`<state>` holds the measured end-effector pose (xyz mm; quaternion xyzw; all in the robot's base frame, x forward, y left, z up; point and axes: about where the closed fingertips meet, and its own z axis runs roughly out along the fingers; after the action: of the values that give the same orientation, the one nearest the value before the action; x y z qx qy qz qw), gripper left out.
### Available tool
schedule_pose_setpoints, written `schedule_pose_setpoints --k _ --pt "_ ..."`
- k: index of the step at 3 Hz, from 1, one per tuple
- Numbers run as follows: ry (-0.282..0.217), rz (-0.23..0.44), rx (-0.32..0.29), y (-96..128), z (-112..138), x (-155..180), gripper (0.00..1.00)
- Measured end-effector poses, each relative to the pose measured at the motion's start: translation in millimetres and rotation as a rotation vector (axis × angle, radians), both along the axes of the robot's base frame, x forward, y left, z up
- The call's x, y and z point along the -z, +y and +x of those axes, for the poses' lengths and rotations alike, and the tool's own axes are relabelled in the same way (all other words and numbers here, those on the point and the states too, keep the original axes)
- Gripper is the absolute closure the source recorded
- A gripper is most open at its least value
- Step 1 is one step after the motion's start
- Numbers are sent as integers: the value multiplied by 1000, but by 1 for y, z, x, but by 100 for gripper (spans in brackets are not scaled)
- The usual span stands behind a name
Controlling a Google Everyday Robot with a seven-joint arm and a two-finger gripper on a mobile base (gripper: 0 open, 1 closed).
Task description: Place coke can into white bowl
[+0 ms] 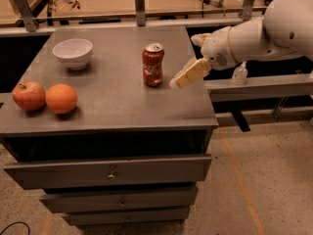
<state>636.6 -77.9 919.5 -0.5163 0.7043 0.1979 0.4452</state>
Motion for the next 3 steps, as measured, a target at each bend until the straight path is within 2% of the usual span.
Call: schedule_pose_setpoints --k 1,2,3 --pt "3 59 -25 31 24 21 0" --pt "11 101 -57 56 48 36 17" --pt "33 126 -95 78 60 49 41"
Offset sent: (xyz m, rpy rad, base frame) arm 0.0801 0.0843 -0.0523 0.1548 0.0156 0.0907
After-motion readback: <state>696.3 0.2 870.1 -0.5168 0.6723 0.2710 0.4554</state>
